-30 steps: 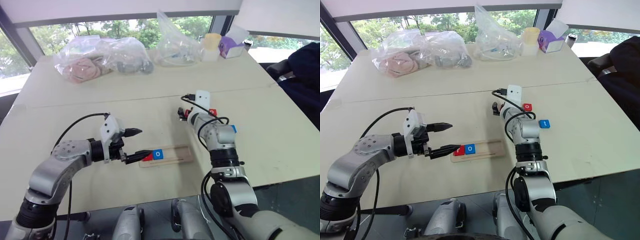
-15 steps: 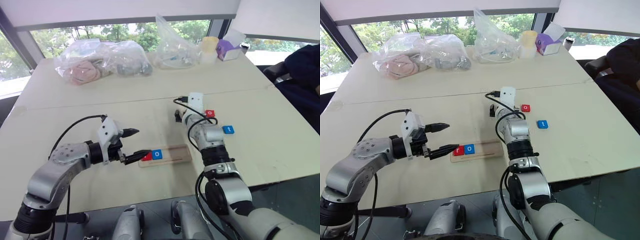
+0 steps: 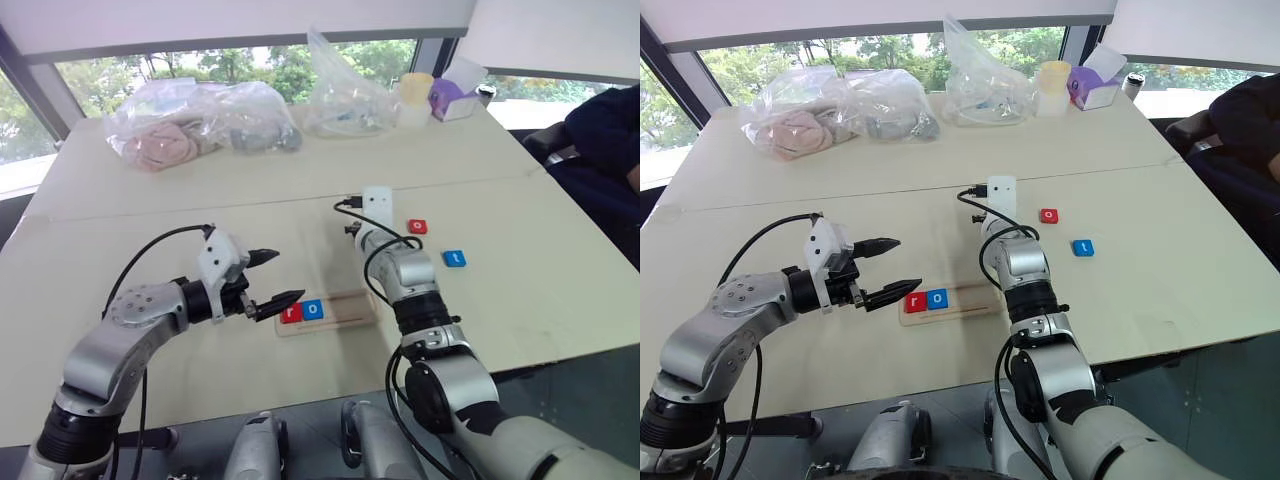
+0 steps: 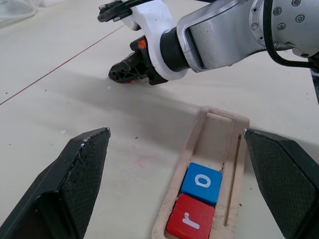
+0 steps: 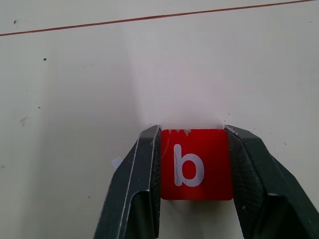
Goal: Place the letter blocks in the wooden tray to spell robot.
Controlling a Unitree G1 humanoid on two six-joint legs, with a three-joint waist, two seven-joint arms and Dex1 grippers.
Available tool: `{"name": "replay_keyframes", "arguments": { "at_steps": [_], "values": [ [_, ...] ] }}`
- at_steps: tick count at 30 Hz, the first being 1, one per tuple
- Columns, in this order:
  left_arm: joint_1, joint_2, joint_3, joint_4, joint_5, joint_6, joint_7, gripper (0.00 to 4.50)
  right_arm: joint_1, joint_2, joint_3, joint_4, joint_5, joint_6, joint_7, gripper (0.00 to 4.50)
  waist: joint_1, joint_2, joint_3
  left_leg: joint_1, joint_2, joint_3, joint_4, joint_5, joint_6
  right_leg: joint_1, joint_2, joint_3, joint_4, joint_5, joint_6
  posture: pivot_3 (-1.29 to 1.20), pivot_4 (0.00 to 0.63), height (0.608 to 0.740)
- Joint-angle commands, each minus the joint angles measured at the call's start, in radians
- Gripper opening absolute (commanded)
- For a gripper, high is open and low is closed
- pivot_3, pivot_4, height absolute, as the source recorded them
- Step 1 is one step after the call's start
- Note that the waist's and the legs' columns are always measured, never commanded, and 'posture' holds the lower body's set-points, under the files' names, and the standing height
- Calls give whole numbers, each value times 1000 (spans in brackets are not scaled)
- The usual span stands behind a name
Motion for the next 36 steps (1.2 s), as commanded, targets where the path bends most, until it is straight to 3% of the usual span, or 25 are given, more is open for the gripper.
{"name": "replay_keyframes", "arguments": {
  "at_steps": [1, 7, 13, 18, 31, 36],
  "values": [
    [-26, 1, 0, -8, -7, -21, -17, 4500, 97, -99, 5, -215, 35, 173, 111, 1207, 12, 1, 0, 0, 0, 0, 0, 0, 0, 0, 0, 0, 0, 0, 0, 0, 150, 740],
    [-19, -47, -33, 6, 6, -39, -4, 4500, 317, -312, 41, -786, 215, 545, 346, 1207, 11, 2, 1, -7, -2, 2, -1, -2, 3, -6, -3, 1, -1, -1, 1, 0, 150, 740],
    [-39, -66, -50, 34, 9, -48, -18, 4500, 442, -340, -53, -1083, 238, 764, 354, 1207, 9, 2, 2, -15, 0, 2, 0, -2, 3, -18, 4, 1, 2, 0, 1, 0, 150, 740],
    [-53, -73, -68, 54, 16, -56, -28, 4500, 505, -283, -80, -1158, 208, 828, 319, 1207, 8, 2, 2, -15, 1, 1, 1, -2, 3, -18, 5, 0, 2, 0, 0, 0, 150, 740],
    [-80, -61, -62, 65, 17, -52, -42, 4500, 569, -222, -76, -1105, 130, 737, 267, 1207, 11, 2, 2, -16, 0, 3, 1, -2, 3, -18, 2, 1, 1, 0, 0, 0, 150, 740],
    [-69, -47, -49, 55, 7, -46, -43, 4500, 583, -233, -75, -1109, 147, 742, 299, 3770, 11, 2, 1, -16, 0, 2, 2, -2, 3, -17, 2, 1, 1, 0, 0, 0, 150, 740]
  ]
}}
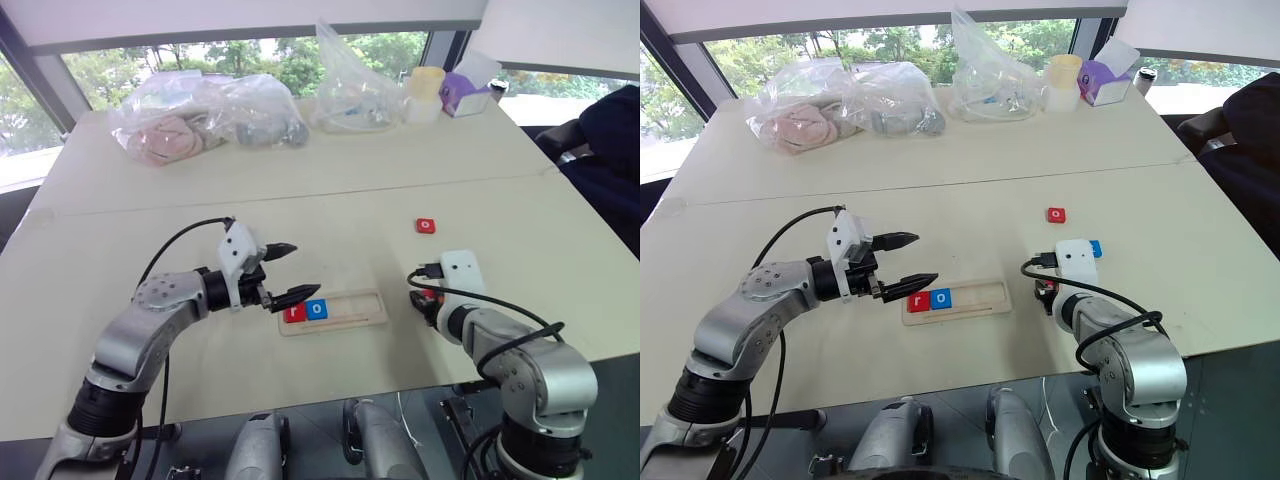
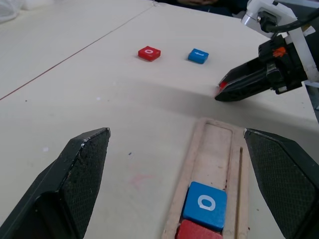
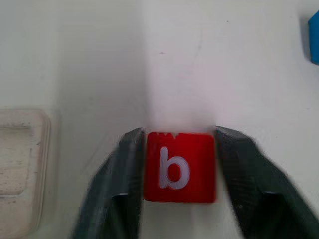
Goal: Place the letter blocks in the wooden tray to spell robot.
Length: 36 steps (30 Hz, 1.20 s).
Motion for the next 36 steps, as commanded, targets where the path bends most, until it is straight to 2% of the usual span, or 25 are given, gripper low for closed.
{"name": "replay_keyframes", "arguments": {
  "at_steps": [1, 2, 3, 8, 10, 13, 16, 19, 22, 27, 31, 36],
  "values": [
    [13, 26, 22, -51, -24, 11, -18, 4500, -2, -30, -22, -15, 25, 21, 49, 4286, -1, 0, 0, 0, 0, 0, 0, 0, 0, 0, 0, 0, 0, 0, 0, 0, 150, 740],
    [19, 36, 28, -56, -35, 21, -27, 4500, -10, -43, -24, -22, 37, 26, 70, 4469, -1, 0, 0, 0, 0, 0, 0, 0, 0, 0, 0, 0, 0, 0, 0, 0, 150, 740],
    [29, 52, 34, -62, -48, 29, -42, 4500, -21, -60, -27, -29, 49, 31, 91, 4469, -1, 0, 0, 0, 0, 0, 0, 0, 0, 0, -1, 0, 0, 0, 0, 0, 150, 740],
    [93, 127, 75, -86, -92, 37, -109, 4500, -70, -300, -93, -32, 210, -45, 367, 4469, -1, 1, 2, 0, 0, 1, 0, 0, 0, -1, -1, 0, 0, 0, 0, 0, 150, 740],
    [87, 147, 84, -71, -100, 37, -131, 4500, -36, -443, -89, -7, 259, -167, 525, 4469, 3, 1, 2, 0, 0, 0, 0, 0, 0, -1, 0, 0, 0, 0, 0, 0, 150, 740],
    [82, 181, 107, -36, -102, 18, -171, 4500, 6, -575, -49, 23, 274, -341, 672, 4469, 2, 0, 2, 0, -1, -1, 0, 0, 0, 0, 0, -1, -1, -1, 0, 0, 150, 740],
    [42, 197, 113, 4, -95, 12, -192, 4500, 54, -706, 6, 104, 237, -599, 874, 4469, 1, 0, 3, 0, -1, 0, 0, 0, 0, 0, 1, -1, -1, -1, 0, 0, 150, 740],
    [17, 216, 124, 58, -83, 2, -214, 4500, 32, -796, 120, 234, 139, -826, 994, 4469, -1, 0, 3, 0, -1, 1, 1, 0, 0, 0, 0, -1, -1, -1, 0, 0, 150, 740],
    [25, 234, 127, 76, -71, -15, -224, 4500, -15, -815, 188, 357, 75, -976, 1052, 4469, -1, -1, 4, 1, -1, 2, 1, 0, 0, 0, 0, 0, -1, -1, 0, 0, 150, 740],
    [87, 244, 163, -22, -115, 28, -194, 4500, -90, -805, 284, 601, -5, -1188, 1183, 4469, 2, -2, 4, 0, -1, 3, 0, 0, 0, -1, 1, 0, -1, 0, 0, 0, 150, 740],
    [118, 250, 186, -59, -122, 43, -178, 4500, -143, -758, 315, 728, -35, -1260, 1210, 4469, 5, -2, 4, 0, -1, 3, 2, 0, 0, 0, 0, 0, 0, 0, 0, 0, 150, 740],
    [147, 254, 192, -84, -117, 43, -164, 4500, -173, -728, 328, 785, -59, -1284, 1227, 4469, 3, -2, 4, 1, -1, 3, 2, 0, 0, 1, 0, 0, 1, 0, 0, 0, 150, 740]
  ]
}}
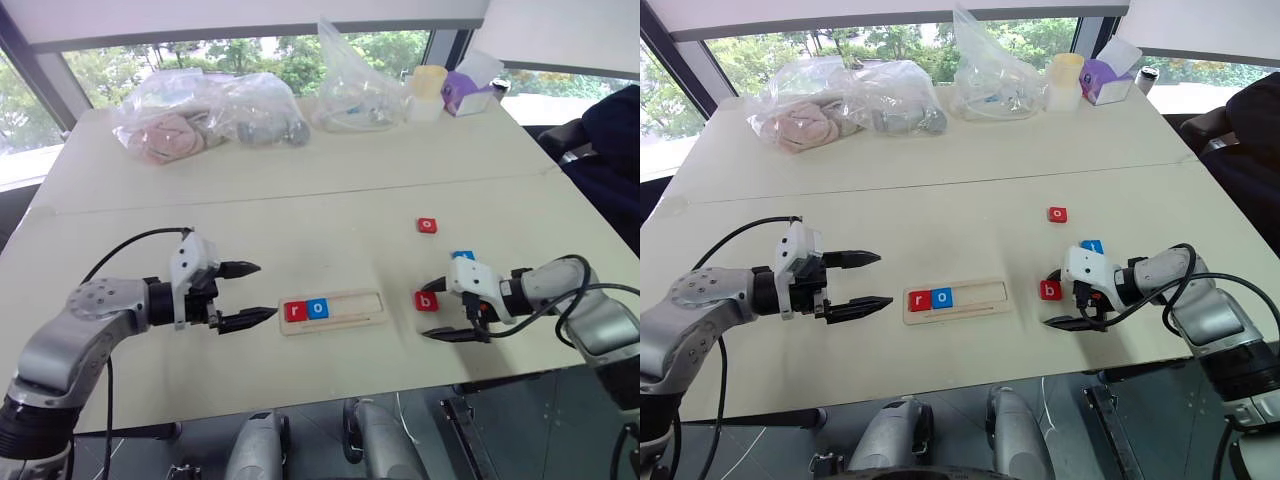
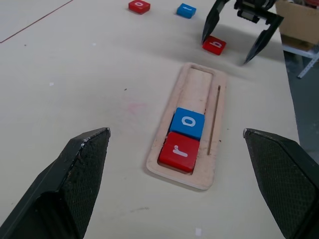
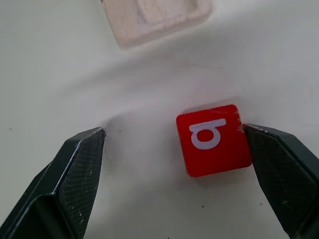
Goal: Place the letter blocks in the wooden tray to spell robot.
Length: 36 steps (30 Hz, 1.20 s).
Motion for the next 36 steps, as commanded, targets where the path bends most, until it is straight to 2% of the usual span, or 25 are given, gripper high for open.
{"name": "replay_keyframes", "arguments": {
  "at_steps": [1, 14, 15, 16, 17, 21, 28, 36],
  "values": [
    [4, 11, 28, -38, -6, -2, 14, 4500, -23, 8, -8, 27, -13, -24, 13, 4469, 0, 0, 0, 0, 0, 0, 0, 0, 0, 0, 0, 0, 0, 0, 0, 0, 150, 740],
    [27, 9, 32, -61, -12, 2, 40, 4500, -66, 59, -17, 126, -21, -18, 15, 4469, -1, 0, 0, 3, 0, 1, 0, 0, 0, 3, 0, 0, 1, 0, 0, 0, 150, 740],
    [28, 8, 33, -62, -15, 4, 42, 4500, -66, 59, -13, 126, -27, -21, 18, 3952, -1, 0, 0, 3, 0, 1, 0, 0, 0, 3, 0, 0, 1, 0, 0, 0, 150, 740],
    [30, 8, 33, -64, -17, 6, 44, 4500, -65, 59, -10, 126, -31, -22, 21, 3678, -1, 0, 0, 4, 0, 1, 0, 0, 0, 3, 0, 0, 1, 1, -1, 0, 150, 740],
    [32, 8, 32, -65, -17, 6, 45, 4500, -64, 58, -8, 126, -33, -22, 24, 3216, -1, 0, 0, 4, 0, 1, 0, 0, 0, 3, 0, 0, 2, 1, -1, 0, 150, 740],
    [28, 8, 27, -62, -15, 5, 48, 4500, -75, 62, -9, 122, -32, -17, 28, 1149, 0, 0, 0, 4, 0, 1, 0, 0, 0, 3, 1, 0, 2, 1, -1, 0, 150, 740],
    [17, 11, 25, -61, -22, 10, 38, 4500, -162, 108, -5, -62, 40, 94, 59, 1141, -6, 0, 0, 4, 0, 1, 0, 0, 0, 2, 1, 1, 3, 1, -1, 0, 150, 740],
    [16, -3, 9, -80, -23, 15, 52, 4500, -229, 249, 135, -158, 11, 120, 65, 1141, 3, 0, 0, 4, 1, 1, 0, 0, 0, 2, 1, 0, 4, 3, -4, 0, 150, 740]
  ]
}}
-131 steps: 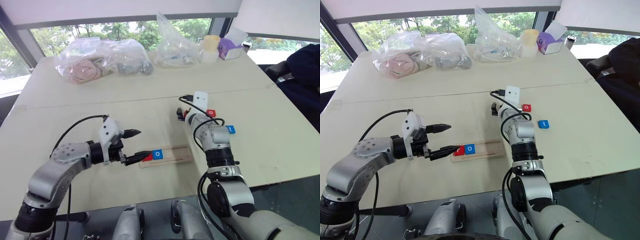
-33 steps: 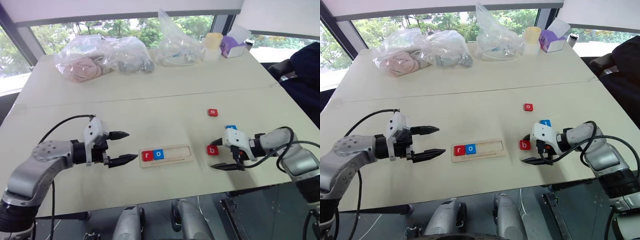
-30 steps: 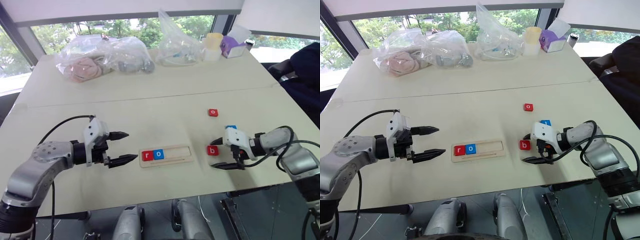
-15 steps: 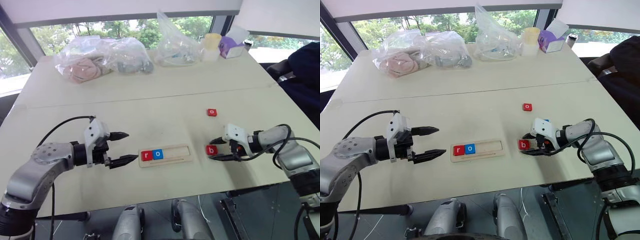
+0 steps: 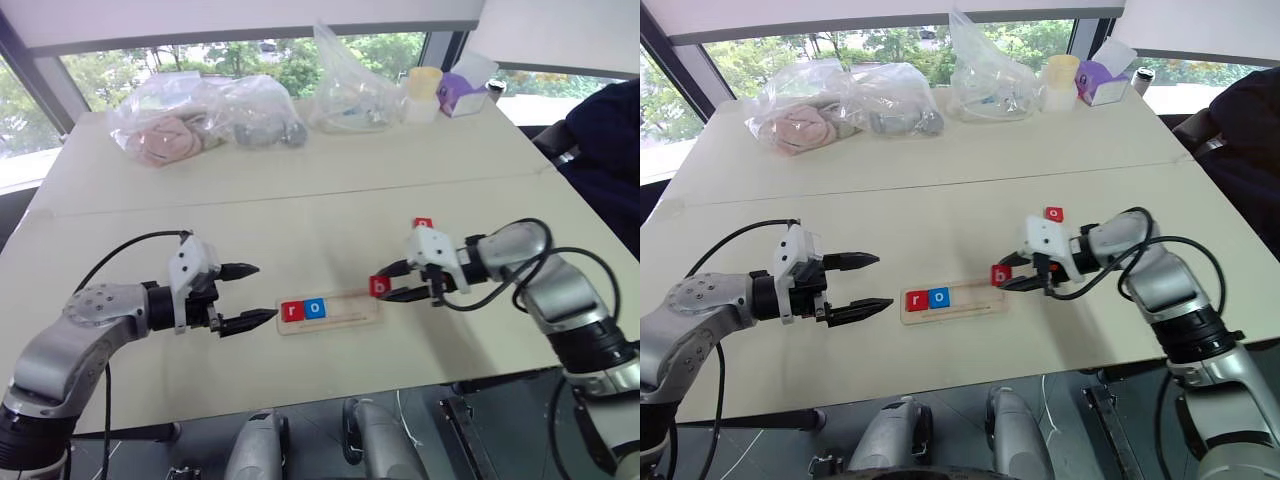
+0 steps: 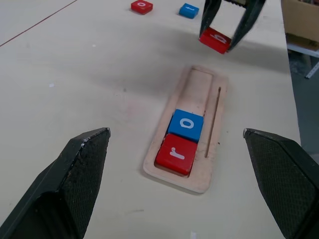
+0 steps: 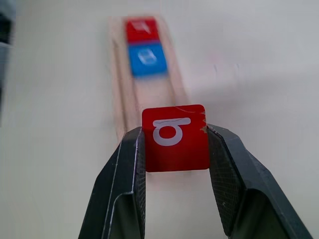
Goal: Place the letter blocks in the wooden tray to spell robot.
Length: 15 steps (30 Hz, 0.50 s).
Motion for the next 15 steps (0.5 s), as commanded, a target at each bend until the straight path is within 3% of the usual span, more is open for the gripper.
{"name": "replay_keyframes", "arguments": {
  "at_steps": [1, 6, 15],
  "values": [
    [4, 1, 14, -48, -14, 0, 8, 4500, -20, 45, 49, -24, -18, -9, -13, 1141, -2, 0, 0, 0, 0, 0, 0, 0, 0, 0, 0, 0, 0, 0, 0, 0, 150, 740],
    [31, 5, 32, -74, -20, 5, 26, 4500, -40, 123, 92, 41, -44, -20, -46, 1141, -5, 0, 0, 0, 0, 1, 0, 0, 0, 0, -2, 1, -1, 1, 0, 0, 150, 740],
    [93, 6, 20, -166, -40, 25, 44, 4500, -64, 159, 103, 120, -76, -58, -60, 1141, -5, 0, 0, 0, -1, 0, 0, 0, -1, 0, -1, 1, 0, 1, 0, 0, 150, 740]
  ]
}}
